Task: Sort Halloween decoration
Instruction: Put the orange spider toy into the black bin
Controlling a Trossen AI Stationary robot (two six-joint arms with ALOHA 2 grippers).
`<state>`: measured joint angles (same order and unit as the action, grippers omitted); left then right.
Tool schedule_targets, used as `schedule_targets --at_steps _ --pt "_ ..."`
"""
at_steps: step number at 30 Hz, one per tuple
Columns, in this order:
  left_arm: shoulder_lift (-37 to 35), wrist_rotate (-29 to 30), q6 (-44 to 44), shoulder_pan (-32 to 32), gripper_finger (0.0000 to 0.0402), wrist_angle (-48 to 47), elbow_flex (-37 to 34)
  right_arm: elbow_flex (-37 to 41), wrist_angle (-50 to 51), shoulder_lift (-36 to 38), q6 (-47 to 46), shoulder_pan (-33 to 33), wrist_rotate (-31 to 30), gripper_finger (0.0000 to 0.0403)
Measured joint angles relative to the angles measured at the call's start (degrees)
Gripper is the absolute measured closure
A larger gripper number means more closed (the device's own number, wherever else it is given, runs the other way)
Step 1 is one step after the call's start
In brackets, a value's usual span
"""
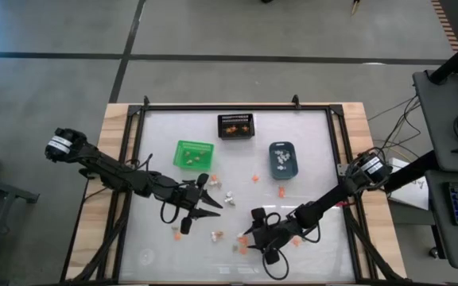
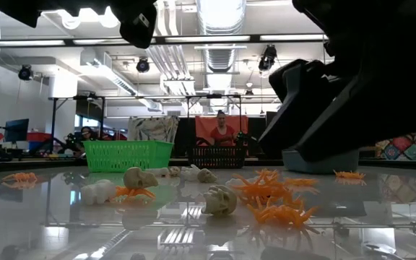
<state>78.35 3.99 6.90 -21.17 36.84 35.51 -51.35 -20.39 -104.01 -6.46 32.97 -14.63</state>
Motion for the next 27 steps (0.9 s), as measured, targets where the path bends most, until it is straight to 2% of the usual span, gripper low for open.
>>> schedule_targets --at_steps 9,27 --pt "0.0 0.02 -0.37 0.0 0.0308 0.0 0.0 0.0 -0.96 0.0 2.8 0.0 0.02 0.0215" --pt "0.0 0.07 -0.35 0.0 0.0308 0.26 -0.02 0.0 -4.16 -3.37 2.11 0.0 0.14 0.0223"
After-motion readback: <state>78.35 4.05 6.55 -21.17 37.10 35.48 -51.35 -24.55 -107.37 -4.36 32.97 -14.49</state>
